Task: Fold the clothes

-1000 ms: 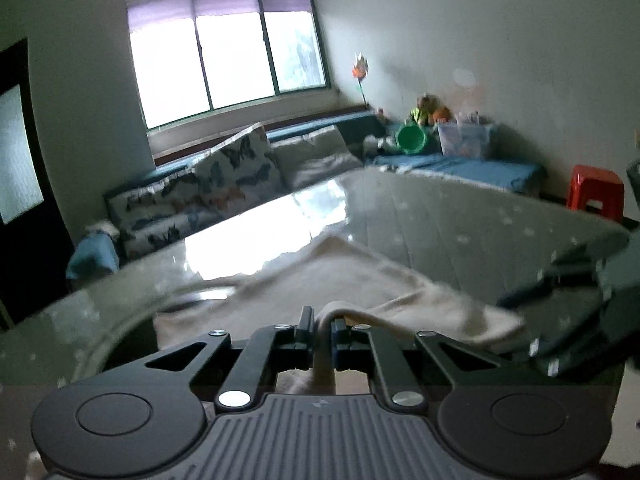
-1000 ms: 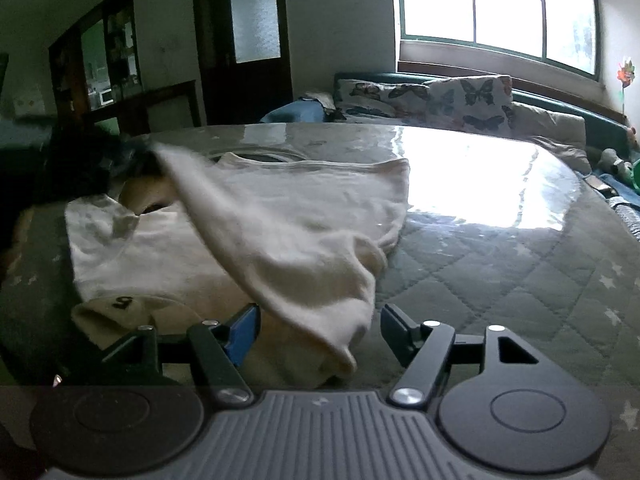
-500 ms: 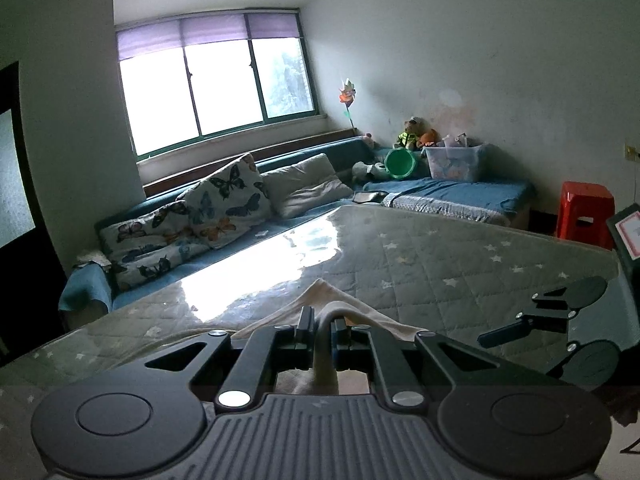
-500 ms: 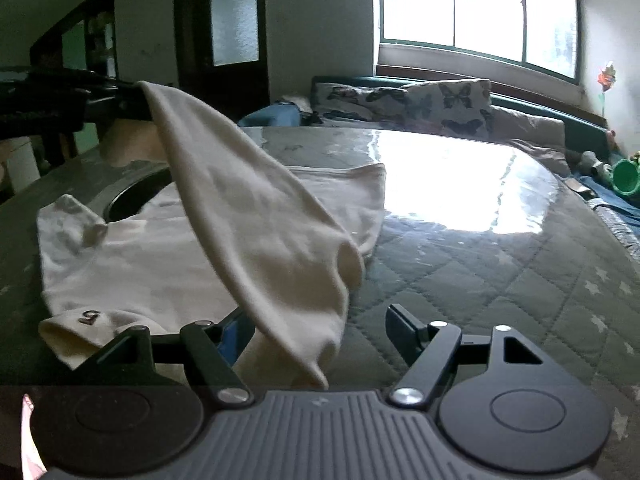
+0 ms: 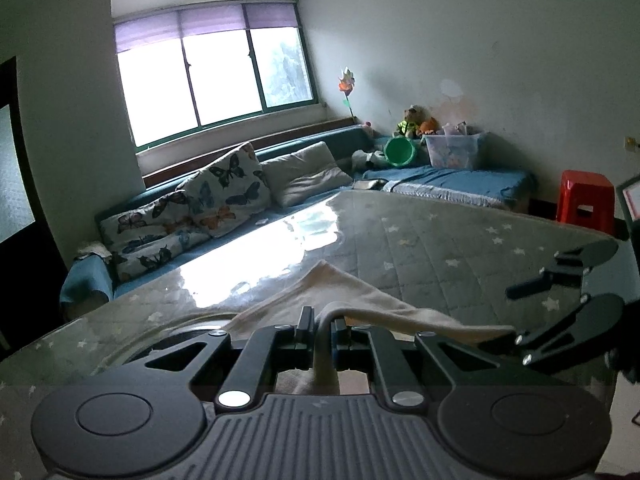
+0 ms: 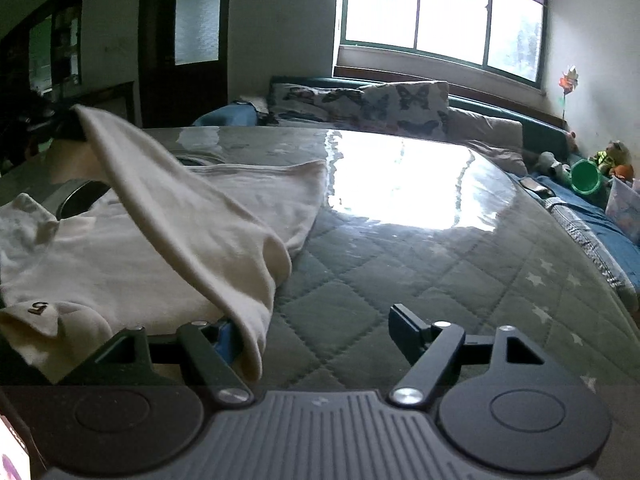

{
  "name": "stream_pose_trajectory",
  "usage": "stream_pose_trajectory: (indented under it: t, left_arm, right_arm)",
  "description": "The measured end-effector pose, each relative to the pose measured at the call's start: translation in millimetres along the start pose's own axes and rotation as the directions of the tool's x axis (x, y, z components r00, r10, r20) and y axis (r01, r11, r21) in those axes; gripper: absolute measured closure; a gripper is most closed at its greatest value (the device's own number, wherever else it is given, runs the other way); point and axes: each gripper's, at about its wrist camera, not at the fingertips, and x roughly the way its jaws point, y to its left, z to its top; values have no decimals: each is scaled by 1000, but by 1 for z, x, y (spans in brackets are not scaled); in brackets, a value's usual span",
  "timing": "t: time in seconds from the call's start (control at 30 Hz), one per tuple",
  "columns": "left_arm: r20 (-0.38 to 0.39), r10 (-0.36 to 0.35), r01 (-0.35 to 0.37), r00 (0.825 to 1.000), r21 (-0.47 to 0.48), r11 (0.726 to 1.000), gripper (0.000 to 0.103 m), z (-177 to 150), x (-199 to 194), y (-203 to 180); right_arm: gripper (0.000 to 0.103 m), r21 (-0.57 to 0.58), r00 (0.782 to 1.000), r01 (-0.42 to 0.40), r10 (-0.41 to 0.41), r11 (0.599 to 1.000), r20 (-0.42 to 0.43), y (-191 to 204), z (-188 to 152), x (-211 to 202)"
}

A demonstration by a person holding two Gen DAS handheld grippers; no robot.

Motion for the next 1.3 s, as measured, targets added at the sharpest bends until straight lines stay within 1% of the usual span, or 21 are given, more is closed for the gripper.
stream_pose_trajectory:
  t: [0.1,0.43,0.7,1.3]
  left_arm:
    - [-16,-4,4,1000,0,1000,95,-6,1,0]
    - [-75,-17,16,997,-9,1000,94,-27,3,-3]
    - [-132,-30,28,991,-20,999,94,-44,8,-4]
    - [-159,-45,41,986,-26,999,94,-53,14,-5]
  right_arm:
    - [26,1,1000,19,-19,1000,1,-2,0,0]
    - [24,14,999,33,-33,999,-2,-10,-3,1]
    - [23,17,999,35,-35,999,-6,-10,-3,0]
    - [21,23,1000,30,-30,999,-8,-13,-8,-5]
